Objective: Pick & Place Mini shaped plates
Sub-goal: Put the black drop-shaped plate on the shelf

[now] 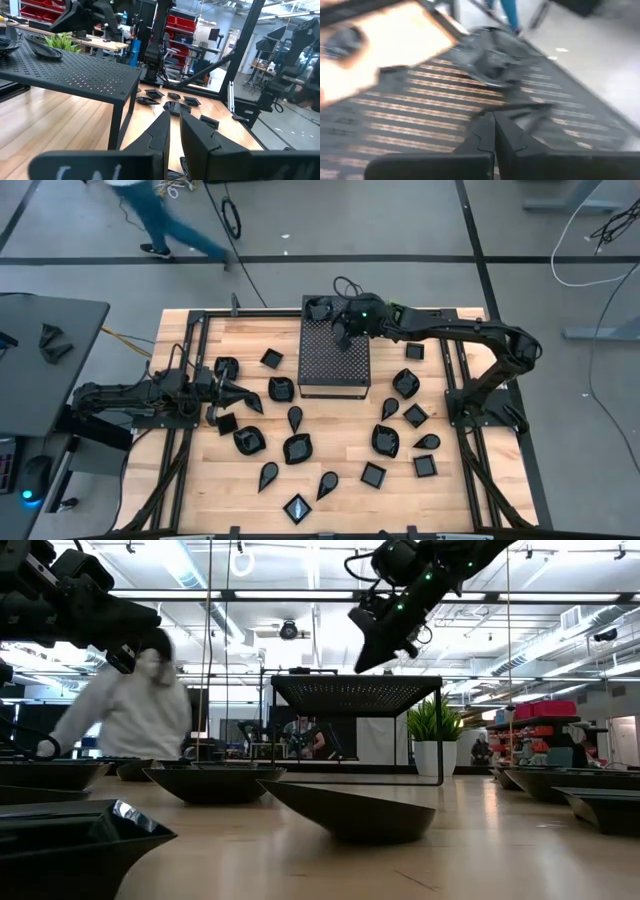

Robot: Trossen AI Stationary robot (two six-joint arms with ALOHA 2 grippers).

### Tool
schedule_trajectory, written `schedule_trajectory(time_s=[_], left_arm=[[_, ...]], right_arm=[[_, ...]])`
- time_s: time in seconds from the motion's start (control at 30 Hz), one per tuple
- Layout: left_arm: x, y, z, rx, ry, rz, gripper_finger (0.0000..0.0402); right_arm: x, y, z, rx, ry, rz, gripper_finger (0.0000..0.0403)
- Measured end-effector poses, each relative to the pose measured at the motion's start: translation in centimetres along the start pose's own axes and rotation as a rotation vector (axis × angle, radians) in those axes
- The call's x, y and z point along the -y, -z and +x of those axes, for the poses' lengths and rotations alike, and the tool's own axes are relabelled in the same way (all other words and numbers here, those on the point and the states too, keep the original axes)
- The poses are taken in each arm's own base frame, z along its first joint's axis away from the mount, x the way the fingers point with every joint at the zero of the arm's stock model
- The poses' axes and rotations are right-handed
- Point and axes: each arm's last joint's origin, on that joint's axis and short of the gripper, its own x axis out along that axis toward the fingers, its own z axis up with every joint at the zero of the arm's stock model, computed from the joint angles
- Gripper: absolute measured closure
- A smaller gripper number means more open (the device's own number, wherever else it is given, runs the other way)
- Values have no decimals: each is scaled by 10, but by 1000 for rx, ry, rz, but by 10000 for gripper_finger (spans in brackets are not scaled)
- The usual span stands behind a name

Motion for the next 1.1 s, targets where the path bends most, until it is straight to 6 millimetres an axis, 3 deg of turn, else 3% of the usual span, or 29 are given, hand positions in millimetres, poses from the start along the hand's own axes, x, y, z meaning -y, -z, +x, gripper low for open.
schedule_trajectory(time_s=[0.3, 0.83, 1.1], left_arm=[[0, 0, 0, 2, -9, 1, 353], [-1, 0, 0, 10, -40, 2, 353], [-1, 0, 0, 10, -40, 2, 353]], right_arm=[[7, 12, 18, -102, 0, 40, 400], [18, 16, 14, -148, 88, 40, 401], [11, 8, 10, -110, 17, 32, 401]])
